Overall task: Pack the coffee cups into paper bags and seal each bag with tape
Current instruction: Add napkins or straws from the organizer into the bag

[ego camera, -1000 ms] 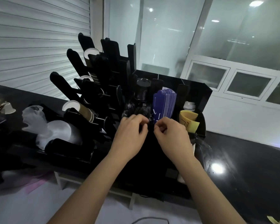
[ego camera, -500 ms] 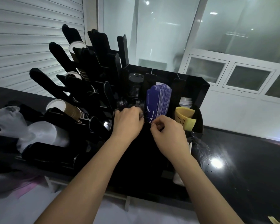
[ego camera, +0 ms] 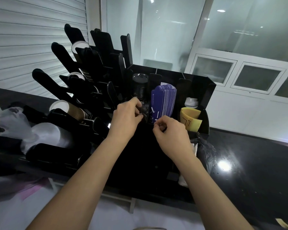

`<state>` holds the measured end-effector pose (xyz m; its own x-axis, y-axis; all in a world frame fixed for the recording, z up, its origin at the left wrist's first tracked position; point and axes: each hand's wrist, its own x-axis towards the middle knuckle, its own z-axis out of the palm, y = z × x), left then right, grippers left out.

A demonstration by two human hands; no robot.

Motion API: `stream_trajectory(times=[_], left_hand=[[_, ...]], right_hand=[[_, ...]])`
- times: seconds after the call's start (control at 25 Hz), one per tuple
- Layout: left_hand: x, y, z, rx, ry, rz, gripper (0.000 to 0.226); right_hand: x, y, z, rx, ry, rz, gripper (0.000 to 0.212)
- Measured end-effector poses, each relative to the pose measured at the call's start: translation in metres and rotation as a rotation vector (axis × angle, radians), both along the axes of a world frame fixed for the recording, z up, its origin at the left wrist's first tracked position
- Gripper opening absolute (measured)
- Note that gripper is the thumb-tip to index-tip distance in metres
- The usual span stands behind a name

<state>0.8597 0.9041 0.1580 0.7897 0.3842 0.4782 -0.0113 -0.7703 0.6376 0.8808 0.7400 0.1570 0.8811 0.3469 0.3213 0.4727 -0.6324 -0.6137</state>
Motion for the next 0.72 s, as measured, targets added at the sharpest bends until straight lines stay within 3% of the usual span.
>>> stream_trajectory(times=[0.2,0.44,0.72], left_hand=[[-0.003,0.005,0.010,0.098,0.148,-0.009,0.016],[0.002,0.003,0.006,0.118,0.188,-0.047,0.026],[-0.008,0.001,0.015,0.109,-0.037,0.028,0.014]], right_hand=[[0.002,0.008,0.001,0.006,0.002,0.007,0.009],[0.000,0.013,-0.002,0.003,0.009,0.010,0.010],[-0.001,0.012,0.002,0.005,0.024,0.014,0.010]])
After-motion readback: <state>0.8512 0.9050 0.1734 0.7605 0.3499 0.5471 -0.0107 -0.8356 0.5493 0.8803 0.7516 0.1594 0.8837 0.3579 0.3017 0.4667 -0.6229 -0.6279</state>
